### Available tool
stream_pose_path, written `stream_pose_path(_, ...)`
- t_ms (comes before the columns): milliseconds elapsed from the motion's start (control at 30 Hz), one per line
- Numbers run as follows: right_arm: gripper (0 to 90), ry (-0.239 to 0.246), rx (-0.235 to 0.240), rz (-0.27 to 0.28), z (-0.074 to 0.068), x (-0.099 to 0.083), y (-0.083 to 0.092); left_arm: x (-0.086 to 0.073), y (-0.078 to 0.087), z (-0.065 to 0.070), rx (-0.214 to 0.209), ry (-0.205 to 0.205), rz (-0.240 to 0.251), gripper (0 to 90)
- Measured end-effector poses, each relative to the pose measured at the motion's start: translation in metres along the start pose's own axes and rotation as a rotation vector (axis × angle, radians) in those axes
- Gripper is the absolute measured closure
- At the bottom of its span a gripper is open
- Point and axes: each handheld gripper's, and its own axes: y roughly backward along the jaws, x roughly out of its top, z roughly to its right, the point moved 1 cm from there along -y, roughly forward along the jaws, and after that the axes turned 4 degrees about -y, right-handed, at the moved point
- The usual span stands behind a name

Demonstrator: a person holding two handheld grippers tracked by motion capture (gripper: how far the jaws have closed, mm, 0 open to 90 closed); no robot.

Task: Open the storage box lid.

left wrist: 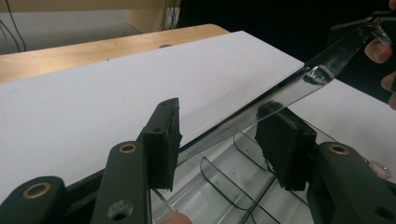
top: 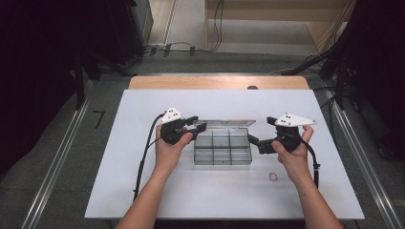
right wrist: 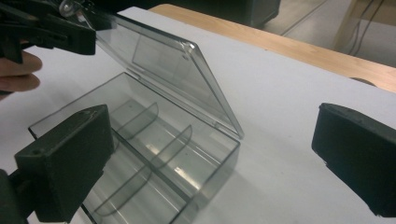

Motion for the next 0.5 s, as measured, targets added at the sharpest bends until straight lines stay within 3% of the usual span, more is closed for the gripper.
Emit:
stream_pose_path(167,0.0,-0.058,0.02,0.007,0.008,0.005,-0.011,0.001,0.0,-0.002,-0.01,0.026,0.005,50.5)
stream_pose_path(233,4.6,-0.069,0.021,0.001,0.009,0.005,-0.016,0.001,0.0,-0.003,-0.015,0.03,0.004,50.8)
stream_pose_path(367,24.4,-0.067,-0.012,-0.026,0.007,0.006,-0.026,0.002,-0.001,-0.005,-0.019,0.033,0.001,52.1)
stream_pose_path(500,36.8,-0.07,-0.041,-0.043,0.007,0.008,-0.034,0.004,-0.002,-0.007,-0.015,0.037,0.001,53.8)
